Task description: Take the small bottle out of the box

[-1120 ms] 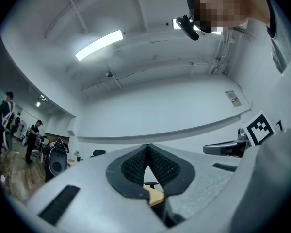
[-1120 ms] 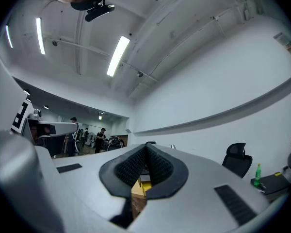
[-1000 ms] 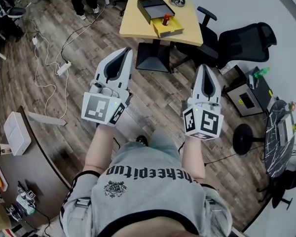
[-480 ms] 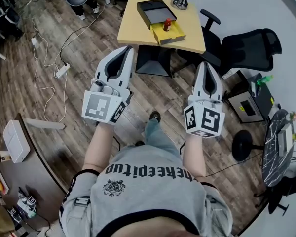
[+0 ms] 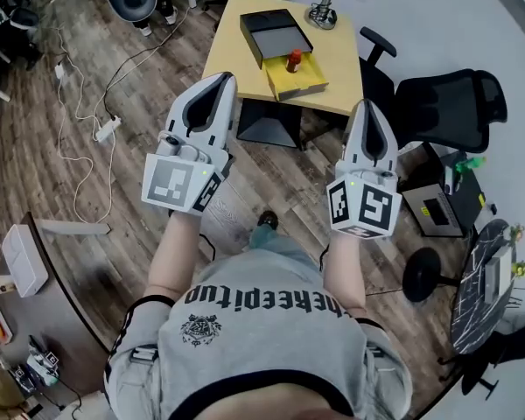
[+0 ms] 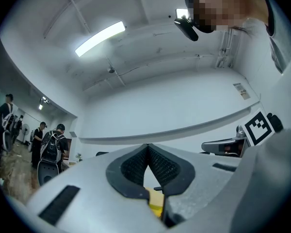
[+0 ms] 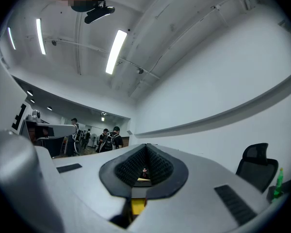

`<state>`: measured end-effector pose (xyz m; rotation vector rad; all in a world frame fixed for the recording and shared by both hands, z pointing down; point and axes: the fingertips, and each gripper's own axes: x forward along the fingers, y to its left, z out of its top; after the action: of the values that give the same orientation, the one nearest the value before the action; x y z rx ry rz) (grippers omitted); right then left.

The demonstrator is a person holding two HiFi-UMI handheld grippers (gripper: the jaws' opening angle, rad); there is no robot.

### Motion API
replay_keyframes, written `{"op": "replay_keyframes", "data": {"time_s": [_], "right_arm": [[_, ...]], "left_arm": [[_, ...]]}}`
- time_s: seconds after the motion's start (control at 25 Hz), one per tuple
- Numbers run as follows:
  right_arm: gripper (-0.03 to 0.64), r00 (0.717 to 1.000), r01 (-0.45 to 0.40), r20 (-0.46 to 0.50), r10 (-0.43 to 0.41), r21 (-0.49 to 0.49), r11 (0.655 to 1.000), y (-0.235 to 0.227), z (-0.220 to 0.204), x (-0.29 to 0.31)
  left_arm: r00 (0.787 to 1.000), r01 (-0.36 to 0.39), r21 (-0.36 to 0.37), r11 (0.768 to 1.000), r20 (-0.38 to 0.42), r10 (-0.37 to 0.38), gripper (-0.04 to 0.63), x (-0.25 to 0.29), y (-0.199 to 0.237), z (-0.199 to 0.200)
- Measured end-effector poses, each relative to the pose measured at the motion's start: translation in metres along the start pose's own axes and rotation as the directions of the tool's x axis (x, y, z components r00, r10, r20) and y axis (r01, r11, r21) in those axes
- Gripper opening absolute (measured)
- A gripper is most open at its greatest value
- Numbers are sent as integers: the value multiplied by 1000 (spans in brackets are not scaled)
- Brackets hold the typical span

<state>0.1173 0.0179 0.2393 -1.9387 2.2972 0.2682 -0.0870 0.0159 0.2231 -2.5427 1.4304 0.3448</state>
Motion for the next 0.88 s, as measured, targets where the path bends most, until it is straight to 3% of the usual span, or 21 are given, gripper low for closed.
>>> {"op": "replay_keyframes", "data": {"time_s": [0.44,0.88], "right_arm": [[2,999,-41,17,40,25,999,-35,-15,64],[2,998,-63,-6,64,47,997,-57,-39,85]], "left_arm": [[999,-45,28,999,12,45,3,63,13,-16],[999,-48,31,998,-17,49,3,94,7,-39]]}}
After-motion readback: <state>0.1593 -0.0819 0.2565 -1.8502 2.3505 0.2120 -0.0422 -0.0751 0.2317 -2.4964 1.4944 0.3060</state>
